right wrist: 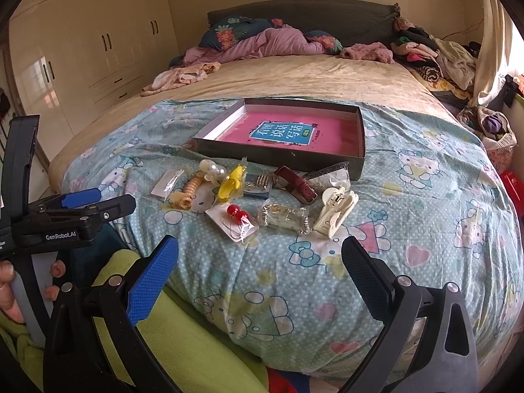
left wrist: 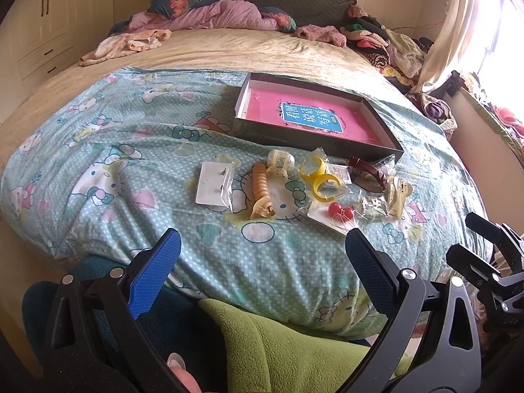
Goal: Organize jewelry
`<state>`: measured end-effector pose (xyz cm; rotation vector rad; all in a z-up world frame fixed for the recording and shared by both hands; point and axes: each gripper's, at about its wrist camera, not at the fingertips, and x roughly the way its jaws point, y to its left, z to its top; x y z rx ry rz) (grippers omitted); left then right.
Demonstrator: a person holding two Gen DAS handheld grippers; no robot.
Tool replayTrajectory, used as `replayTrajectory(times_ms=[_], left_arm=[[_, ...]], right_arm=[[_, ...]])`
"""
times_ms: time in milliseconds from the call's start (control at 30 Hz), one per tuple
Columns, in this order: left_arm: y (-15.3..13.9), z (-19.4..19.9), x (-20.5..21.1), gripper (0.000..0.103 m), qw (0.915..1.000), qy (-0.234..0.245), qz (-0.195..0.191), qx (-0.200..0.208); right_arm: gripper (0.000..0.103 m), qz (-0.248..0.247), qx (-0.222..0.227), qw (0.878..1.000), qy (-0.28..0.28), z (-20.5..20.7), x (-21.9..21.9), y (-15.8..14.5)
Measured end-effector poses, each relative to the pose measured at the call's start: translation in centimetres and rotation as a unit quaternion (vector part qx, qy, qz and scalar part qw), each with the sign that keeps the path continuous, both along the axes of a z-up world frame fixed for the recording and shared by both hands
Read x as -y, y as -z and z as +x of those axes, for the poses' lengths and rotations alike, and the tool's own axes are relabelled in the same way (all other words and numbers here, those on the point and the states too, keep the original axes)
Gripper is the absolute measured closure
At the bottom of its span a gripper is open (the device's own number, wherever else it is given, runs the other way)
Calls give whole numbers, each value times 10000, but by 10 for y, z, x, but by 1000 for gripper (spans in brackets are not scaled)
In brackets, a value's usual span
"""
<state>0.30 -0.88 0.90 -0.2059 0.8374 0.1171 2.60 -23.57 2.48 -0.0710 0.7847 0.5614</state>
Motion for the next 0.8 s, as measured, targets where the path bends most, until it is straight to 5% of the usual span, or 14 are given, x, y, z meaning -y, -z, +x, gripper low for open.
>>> replayTrajectory(times_ms=[800], left_arm=[[-4, 33, -63, 9, 9968, -785, 142, -22]], right_arm=[[4, 288, 352, 9990, -4, 54, -9, -28]])
